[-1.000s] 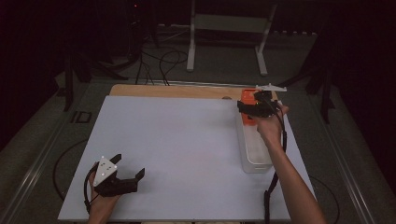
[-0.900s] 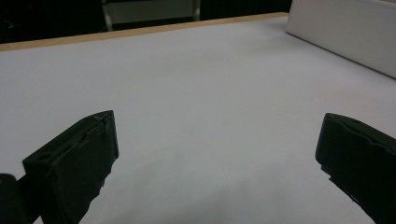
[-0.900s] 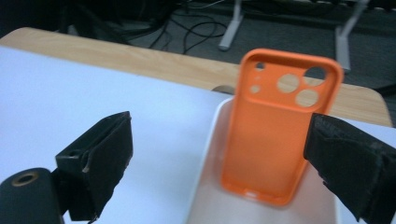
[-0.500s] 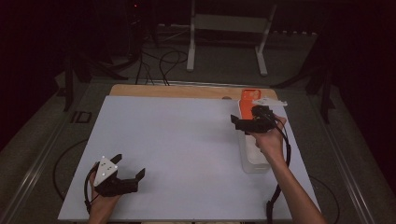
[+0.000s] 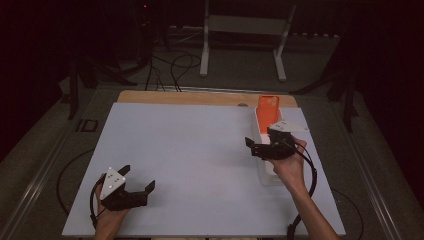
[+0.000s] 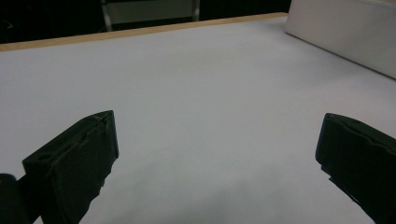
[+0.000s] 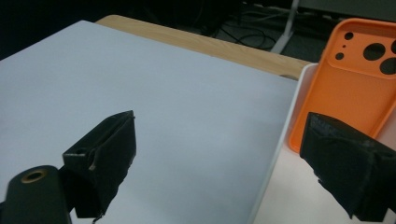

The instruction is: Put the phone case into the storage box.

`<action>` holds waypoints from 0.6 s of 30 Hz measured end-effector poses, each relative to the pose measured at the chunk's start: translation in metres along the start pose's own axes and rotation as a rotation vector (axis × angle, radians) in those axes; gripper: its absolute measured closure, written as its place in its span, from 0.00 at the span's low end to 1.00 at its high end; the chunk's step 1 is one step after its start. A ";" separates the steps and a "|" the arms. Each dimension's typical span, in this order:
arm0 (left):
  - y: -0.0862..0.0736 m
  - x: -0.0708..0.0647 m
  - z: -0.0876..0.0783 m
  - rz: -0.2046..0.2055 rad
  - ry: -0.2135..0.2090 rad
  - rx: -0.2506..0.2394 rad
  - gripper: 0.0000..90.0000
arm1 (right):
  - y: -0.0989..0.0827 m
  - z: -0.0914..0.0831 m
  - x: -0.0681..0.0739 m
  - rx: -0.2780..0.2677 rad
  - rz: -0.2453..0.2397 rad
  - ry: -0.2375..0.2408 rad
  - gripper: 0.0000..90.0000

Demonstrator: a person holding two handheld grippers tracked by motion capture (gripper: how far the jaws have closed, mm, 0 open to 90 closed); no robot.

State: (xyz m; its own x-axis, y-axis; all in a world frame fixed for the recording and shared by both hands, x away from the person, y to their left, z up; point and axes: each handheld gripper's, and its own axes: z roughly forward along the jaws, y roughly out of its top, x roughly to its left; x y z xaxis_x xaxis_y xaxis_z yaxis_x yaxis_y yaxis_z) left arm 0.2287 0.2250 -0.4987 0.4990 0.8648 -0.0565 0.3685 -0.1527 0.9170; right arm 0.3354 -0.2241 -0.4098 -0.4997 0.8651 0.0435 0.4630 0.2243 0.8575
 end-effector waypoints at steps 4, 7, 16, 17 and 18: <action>0.001 0.001 -0.001 -0.004 0.000 -0.003 0.00 | -0.006 -0.009 0.008 -0.012 -0.011 0.017 0.12; 0.002 0.001 -0.003 -0.008 0.001 -0.013 0.00 | -0.014 -0.014 0.012 -0.016 -0.012 0.026 0.12; 0.005 0.006 -0.011 -0.017 0.005 -0.036 0.00 | -0.048 -0.029 0.022 -0.068 -0.006 0.038 0.12; 0.006 0.006 -0.011 -0.018 0.007 -0.038 0.00 | -0.052 -0.030 0.023 -0.080 -0.009 0.034 0.12; 0.006 0.007 -0.012 -0.019 0.006 -0.040 0.00 | -0.055 -0.032 0.024 -0.089 -0.008 0.034 0.12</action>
State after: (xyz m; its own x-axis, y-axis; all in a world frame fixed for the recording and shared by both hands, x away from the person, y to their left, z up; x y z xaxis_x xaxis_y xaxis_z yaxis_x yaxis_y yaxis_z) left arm 0.2251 0.2355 -0.4888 0.4875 0.8702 -0.0717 0.3460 -0.1171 0.9309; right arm 0.2744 -0.2299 -0.4392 -0.5282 0.8475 0.0524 0.3926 0.1891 0.9001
